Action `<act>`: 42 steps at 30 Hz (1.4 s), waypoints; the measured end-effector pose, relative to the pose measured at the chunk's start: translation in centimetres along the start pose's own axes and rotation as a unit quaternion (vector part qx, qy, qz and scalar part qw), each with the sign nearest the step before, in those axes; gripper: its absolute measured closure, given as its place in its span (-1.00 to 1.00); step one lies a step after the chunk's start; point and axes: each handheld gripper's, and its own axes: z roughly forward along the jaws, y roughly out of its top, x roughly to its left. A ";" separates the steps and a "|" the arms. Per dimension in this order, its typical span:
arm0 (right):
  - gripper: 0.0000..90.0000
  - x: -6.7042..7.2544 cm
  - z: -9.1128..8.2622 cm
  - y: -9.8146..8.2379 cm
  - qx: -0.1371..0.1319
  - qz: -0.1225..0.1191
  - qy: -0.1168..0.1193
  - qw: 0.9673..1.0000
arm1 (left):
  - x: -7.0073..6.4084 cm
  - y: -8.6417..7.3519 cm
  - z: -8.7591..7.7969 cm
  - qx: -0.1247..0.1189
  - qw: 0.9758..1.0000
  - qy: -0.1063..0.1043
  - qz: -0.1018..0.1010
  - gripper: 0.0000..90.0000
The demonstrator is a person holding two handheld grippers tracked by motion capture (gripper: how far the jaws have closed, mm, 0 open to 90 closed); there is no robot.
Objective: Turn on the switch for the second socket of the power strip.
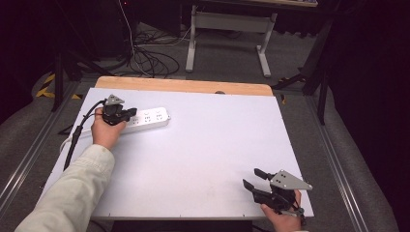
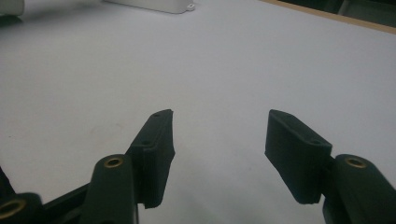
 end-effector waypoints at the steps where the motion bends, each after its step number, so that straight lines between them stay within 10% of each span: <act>1: -0.06 0.0 0.0 0.0 -0.001 -0.001 0.001 1.000 | 0.0 0.0 0.0 0.000 1.000 0.000 0.000 1.00; 42: -0.05 0.0 -0.1 0.0 0.000 -0.003 0.000 1.000 | -0.2 -0.4 0.8 0.011 0.999 0.030 -0.005 1.00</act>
